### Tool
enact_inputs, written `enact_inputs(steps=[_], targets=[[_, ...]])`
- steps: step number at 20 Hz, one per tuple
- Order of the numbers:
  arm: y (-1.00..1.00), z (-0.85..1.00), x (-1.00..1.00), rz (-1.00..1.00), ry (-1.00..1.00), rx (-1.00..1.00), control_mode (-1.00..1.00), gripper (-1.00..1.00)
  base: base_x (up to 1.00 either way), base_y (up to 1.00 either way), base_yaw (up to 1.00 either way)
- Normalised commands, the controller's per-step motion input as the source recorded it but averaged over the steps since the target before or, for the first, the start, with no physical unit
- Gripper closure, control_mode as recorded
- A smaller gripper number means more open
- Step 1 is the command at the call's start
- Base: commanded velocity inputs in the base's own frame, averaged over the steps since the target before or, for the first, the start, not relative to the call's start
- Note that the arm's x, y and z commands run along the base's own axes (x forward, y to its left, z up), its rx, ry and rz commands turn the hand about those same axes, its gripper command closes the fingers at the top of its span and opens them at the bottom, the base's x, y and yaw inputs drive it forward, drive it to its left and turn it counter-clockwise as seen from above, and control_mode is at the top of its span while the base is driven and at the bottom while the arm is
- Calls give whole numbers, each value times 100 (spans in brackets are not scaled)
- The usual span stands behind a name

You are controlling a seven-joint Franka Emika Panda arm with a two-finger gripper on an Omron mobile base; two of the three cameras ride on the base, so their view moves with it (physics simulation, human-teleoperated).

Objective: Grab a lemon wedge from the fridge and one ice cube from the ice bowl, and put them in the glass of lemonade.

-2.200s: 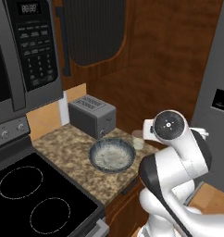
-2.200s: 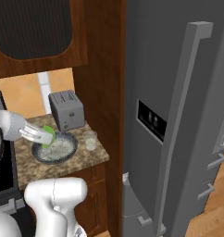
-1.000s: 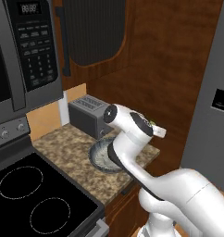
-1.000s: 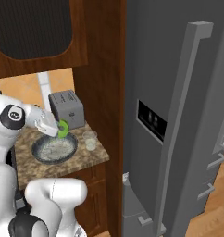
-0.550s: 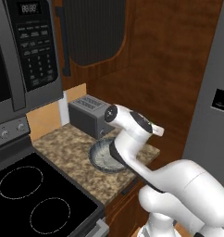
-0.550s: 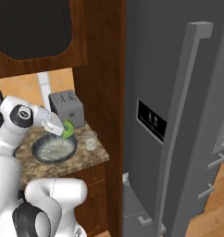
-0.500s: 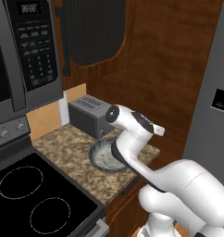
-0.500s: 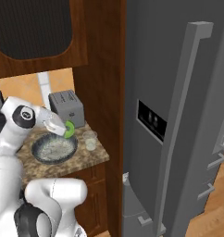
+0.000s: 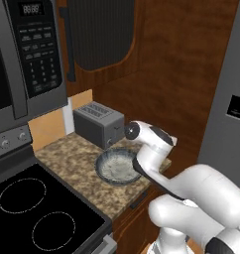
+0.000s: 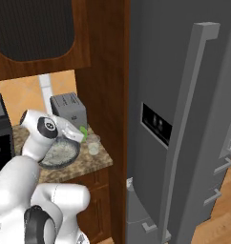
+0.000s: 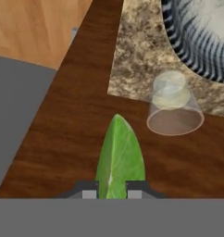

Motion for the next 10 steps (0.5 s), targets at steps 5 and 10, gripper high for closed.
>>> enact_inputs(steps=[5, 10], targets=[[23, 0, 16, -5, -3, 0, -100, 100, 0, 0, 0], [2, 0, 26, -3, 0, 0, -100, 100, 0, 0, 0]])
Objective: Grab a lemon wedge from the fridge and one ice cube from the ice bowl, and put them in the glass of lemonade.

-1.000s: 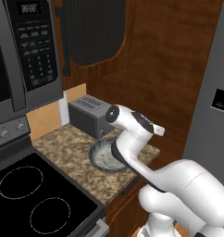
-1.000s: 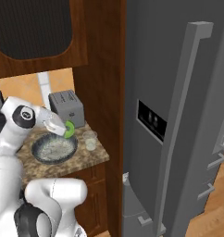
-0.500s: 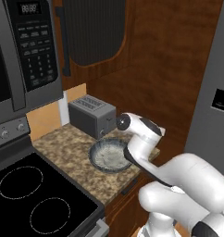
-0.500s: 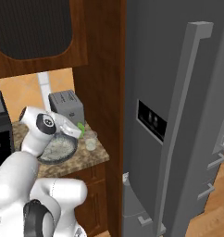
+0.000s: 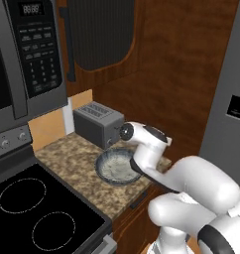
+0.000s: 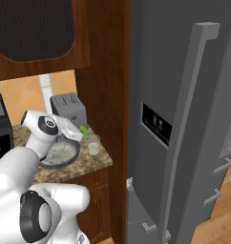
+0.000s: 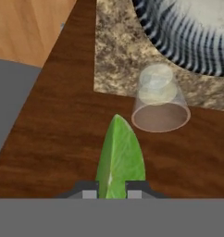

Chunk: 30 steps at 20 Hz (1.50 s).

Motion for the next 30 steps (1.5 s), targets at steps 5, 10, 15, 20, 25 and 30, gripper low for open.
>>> enact_inputs(steps=[5, 10, 15, 20, 25, 30], targets=[[-4, -8, 35, 0, 0, 0, -100, 100, 0, 0, 0], [0, -30, 18, 0, -1, 0, -100, 100, 0, 0, 0], [-1, -29, 4, 0, -1, 0, -100, 100, 0, 0, 0], [-16, -7, 16, 0, 0, 0, -100, 100, 0, 0, 0], [-8, -2, 28, 0, 0, 0, -100, 100, 0, 0, 0], [0, -21, 22, 0, -5, -5, -100, 100, 0, 0, 0]])
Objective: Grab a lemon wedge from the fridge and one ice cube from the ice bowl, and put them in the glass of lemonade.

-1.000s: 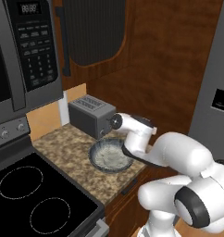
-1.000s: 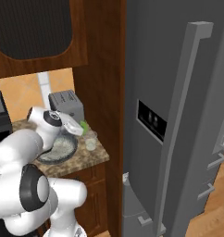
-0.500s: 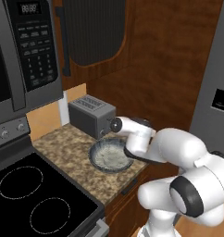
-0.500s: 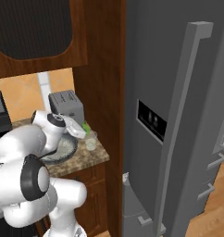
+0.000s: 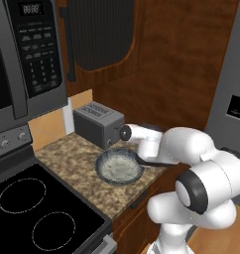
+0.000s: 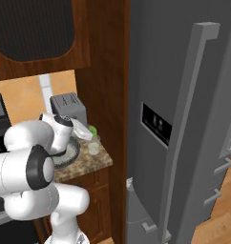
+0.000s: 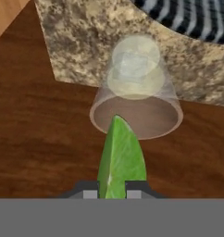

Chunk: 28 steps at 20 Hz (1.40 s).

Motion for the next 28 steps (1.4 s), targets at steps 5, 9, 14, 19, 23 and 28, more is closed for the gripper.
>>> enact_inputs(steps=[5, 9, 14, 19, 23, 28], targets=[[0, -29, 22, 0, -7, -7, -100, 100, 0, 0, 0], [0, -28, 10, 0, -5, -7, -100, 100, 0, 0, 0], [3, -30, 0, 0, 0, -6, -100, 100, 0, 0, 0], [2, 14, 0, 0, -2, -2, -100, -100, 0, 0, 0], [0, 56, 0, 0, -6, -1, -100, -100, 0, 0, 0], [4, 49, -13, 0, -7, -3, -100, -100, 0, 0, 0]])
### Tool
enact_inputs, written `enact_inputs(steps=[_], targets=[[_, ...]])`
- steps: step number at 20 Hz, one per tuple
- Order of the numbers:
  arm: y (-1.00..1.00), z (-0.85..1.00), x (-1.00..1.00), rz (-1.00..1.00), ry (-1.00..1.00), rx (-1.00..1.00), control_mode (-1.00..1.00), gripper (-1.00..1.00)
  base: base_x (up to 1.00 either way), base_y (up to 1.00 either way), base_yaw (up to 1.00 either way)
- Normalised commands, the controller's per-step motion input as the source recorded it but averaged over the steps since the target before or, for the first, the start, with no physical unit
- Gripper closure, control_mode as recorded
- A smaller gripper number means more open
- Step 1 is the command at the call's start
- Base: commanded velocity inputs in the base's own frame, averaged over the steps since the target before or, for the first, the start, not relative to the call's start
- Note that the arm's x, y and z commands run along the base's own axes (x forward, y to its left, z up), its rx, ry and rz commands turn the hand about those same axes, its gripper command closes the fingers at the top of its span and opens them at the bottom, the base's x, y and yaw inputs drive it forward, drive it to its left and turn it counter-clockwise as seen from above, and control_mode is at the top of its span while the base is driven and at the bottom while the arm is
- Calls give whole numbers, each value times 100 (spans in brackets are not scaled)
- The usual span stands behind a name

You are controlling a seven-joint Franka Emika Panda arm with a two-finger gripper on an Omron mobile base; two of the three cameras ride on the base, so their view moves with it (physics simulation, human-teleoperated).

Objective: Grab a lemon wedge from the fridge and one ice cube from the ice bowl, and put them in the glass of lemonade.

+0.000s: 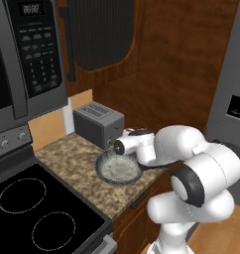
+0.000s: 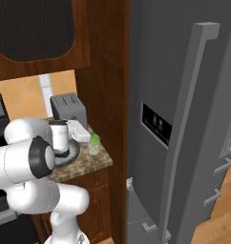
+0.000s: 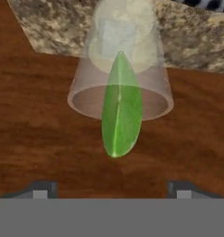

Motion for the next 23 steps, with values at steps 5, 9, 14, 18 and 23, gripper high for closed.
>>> enact_inputs(steps=[5, 9, 14, 18, 23], targets=[[22, 82, -46, 0, -6, 0, -100, -100, 0, 0, 0], [7, 99, -22, 0, 1, 32, -100, -100, 0, 0, 0], [30, 74, -46, 1, 2, 28, -100, -100, 0, 0, 0], [76, 24, -78, 5, 0, 11, -100, -100, 0, 0, 0], [61, 17, -81, 6, -5, 4, -100, -100, 0, 0, 0]])
